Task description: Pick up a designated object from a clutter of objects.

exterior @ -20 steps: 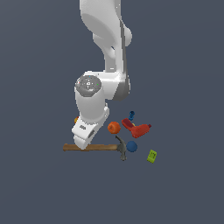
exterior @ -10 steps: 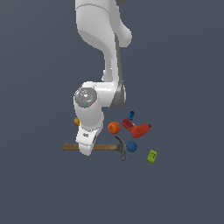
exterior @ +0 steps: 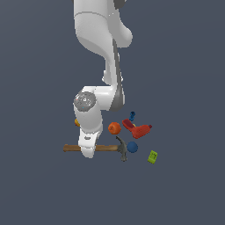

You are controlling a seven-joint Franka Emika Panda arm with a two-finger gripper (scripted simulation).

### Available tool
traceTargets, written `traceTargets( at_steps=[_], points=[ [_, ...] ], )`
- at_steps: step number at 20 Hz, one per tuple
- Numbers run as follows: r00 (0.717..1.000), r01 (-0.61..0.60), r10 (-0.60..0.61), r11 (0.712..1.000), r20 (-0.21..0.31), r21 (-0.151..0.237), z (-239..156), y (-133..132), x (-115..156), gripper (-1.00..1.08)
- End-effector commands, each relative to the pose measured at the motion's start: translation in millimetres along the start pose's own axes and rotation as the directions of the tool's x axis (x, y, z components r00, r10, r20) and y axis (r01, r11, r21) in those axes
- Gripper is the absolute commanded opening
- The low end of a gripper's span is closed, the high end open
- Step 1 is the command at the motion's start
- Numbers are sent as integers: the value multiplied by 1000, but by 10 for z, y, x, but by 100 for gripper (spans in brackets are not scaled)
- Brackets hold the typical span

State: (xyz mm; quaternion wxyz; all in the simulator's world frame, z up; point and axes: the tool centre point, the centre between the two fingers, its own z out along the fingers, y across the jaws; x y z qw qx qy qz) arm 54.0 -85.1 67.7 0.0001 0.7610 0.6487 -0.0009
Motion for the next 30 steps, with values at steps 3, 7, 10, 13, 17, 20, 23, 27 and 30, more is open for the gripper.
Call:
traceTargets(
  at_steps=[3, 7, 10, 13, 17, 20, 23, 27, 30],
  points=[
    [1000, 3, -3, 1000, -1, 0, 9, 0, -1, 100],
    [1000, 4, -4, 1000, -1, 0, 98, -2, 1, 100],
    [1000, 6, -6, 1000, -1, 0, 240, -7, 3, 100],
    [1000, 8, -8, 1000, -1, 0, 396, -9, 4, 100],
    [1000, 8, -8, 1000, -1, 0, 501, -3, 2, 100],
    [1000, 8, -8, 1000, -1, -1, 511, -1, 2, -100],
    [1000, 8, -8, 1000, -1, -1, 511, -1, 2, -100],
    [1000, 8, -8, 1000, -1, -1, 511, -1, 2, -100],
    [1000, 10, -10, 1000, -1, -9, 476, 30, 12, -100]
  ],
)
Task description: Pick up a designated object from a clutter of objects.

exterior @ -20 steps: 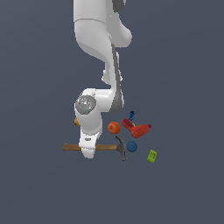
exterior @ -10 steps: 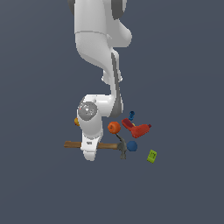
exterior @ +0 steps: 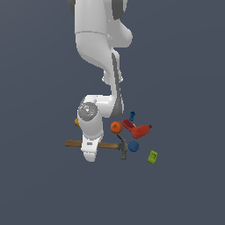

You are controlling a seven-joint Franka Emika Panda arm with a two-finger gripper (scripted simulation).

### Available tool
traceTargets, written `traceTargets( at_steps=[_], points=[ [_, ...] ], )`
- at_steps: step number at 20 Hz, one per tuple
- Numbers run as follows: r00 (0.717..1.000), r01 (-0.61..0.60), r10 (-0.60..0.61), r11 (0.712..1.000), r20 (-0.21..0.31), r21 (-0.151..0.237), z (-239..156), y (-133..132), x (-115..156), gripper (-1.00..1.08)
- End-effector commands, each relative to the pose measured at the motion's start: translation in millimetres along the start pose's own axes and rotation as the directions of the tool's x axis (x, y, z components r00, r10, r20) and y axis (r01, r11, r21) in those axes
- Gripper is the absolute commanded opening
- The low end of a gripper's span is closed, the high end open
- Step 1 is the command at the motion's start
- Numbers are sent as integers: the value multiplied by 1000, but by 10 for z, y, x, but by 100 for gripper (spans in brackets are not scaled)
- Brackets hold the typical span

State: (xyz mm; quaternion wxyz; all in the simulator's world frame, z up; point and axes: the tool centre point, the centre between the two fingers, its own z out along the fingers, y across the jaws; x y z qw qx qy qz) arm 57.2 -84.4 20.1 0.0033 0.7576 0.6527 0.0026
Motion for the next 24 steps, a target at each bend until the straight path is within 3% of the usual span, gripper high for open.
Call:
traceTargets(
  at_steps=[1, 11, 24],
  points=[
    [1000, 0, 0, 1000, 0, 0, -2, -2, 2, -100],
    [1000, 1, -1, 1000, 2, 1, -345, -29, 290, -100],
    [1000, 3, -3, 1000, 1, 6, -1530, -106, 1286, -100]
  ],
)
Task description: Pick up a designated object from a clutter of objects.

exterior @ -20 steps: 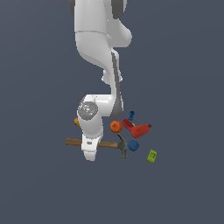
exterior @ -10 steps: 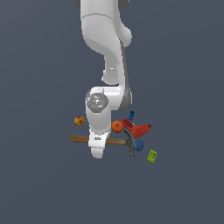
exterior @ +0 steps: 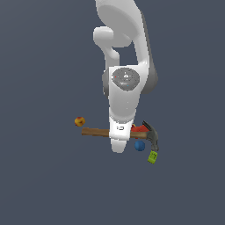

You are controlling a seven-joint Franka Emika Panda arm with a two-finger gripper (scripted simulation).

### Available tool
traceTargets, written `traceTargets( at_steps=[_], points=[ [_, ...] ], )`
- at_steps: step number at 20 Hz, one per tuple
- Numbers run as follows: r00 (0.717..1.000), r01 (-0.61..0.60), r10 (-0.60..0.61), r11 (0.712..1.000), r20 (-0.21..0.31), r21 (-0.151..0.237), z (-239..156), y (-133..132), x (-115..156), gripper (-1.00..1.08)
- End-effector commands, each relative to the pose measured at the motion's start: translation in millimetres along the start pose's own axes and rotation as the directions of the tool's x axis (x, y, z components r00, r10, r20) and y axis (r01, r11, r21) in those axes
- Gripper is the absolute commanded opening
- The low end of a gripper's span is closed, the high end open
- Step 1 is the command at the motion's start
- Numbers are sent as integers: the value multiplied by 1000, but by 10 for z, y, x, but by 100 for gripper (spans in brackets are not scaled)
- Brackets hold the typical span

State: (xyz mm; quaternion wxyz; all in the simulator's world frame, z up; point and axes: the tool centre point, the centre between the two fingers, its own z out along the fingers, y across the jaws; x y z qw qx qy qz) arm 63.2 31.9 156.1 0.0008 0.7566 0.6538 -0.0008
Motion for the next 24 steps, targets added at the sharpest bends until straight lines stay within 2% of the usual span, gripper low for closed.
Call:
traceTargets(
  at_steps=[1, 14, 24],
  points=[
    [1000, 0, 0, 1000, -1, -3, -269, -11, 208, -100],
    [1000, -3, 3, 1000, -3, 0, -1492, -34, 1204, -100],
    [1000, -6, 6, 1000, -3, 0, -1994, -6, 1613, -100]
  ],
)
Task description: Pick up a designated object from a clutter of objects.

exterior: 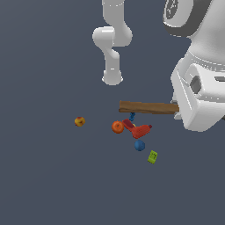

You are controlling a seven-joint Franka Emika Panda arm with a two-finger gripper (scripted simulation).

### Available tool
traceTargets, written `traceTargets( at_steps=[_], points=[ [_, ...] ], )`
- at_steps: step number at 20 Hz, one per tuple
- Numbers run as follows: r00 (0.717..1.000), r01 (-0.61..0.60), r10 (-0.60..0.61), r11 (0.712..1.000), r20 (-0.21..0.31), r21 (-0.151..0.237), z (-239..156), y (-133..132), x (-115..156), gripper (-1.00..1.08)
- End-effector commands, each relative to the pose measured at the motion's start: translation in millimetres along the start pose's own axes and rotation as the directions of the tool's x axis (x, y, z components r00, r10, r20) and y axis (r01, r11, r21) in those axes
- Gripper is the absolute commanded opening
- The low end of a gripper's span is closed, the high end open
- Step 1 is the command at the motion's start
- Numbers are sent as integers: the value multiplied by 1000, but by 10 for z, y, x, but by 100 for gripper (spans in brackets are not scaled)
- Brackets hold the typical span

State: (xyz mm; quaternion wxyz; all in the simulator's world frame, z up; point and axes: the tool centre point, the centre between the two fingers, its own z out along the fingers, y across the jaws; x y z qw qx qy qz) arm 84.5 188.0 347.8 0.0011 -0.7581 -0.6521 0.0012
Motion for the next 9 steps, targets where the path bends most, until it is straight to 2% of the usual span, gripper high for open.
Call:
traceTargets(
  at_steps=[1, 9],
  points=[
    [1000, -1, 1, 1000, -1, -3, -98, 10, 64, -100],
    [1000, -2, 2, 1000, -1, -3, -185, 23, 138, -100]
  ],
)
